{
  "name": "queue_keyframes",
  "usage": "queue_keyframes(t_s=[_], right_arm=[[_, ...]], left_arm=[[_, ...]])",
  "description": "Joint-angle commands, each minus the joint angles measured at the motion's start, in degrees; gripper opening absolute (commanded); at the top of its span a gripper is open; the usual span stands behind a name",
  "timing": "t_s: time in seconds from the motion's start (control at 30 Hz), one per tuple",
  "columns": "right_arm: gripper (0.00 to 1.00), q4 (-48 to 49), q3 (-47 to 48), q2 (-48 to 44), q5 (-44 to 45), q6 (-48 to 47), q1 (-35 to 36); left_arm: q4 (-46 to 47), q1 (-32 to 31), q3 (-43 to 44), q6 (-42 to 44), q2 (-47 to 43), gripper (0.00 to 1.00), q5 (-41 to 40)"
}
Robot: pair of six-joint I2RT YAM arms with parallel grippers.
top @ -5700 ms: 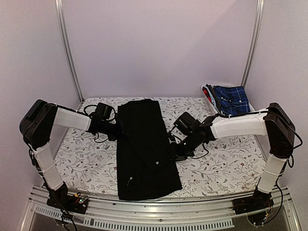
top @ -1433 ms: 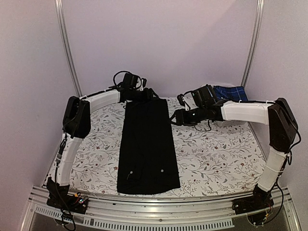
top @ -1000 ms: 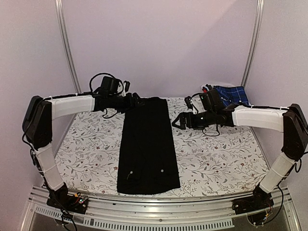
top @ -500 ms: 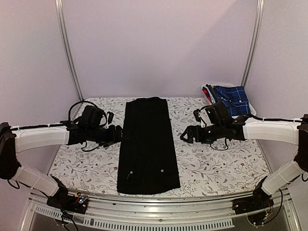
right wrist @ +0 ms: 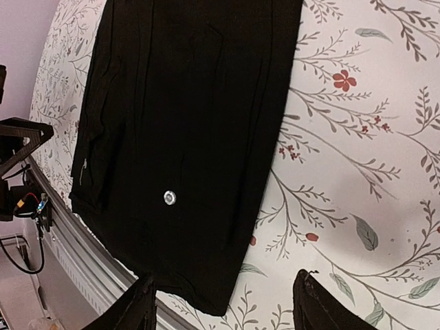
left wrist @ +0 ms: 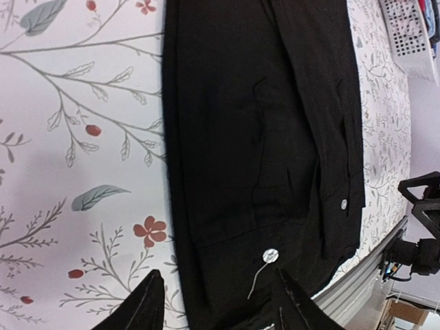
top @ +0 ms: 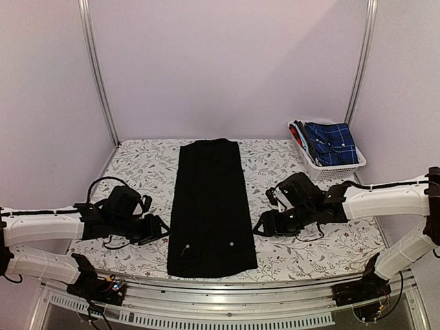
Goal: Fold and stack the long sleeve shirts
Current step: Fold the 1/3-folded shirt at the center of the board, then pick up the rectangle-folded shirt from the center of the board.
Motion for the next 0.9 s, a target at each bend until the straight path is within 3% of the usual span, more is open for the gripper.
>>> queue_keyframes(t_s=[0.0,0.87], right_arm=[[0.64,1.9,-2.3,1.5,-1.6,4.0,1.0],[0.46,9.3,-2.3,11.4,-6.7,8.1,0.9]], left_arm=[[-0.9,-2.4,-1.7,-3.0,0.6,0.52,-0.8],[2.4,-5.3,0.7,-1.4,14.1,0.41,5.5]])
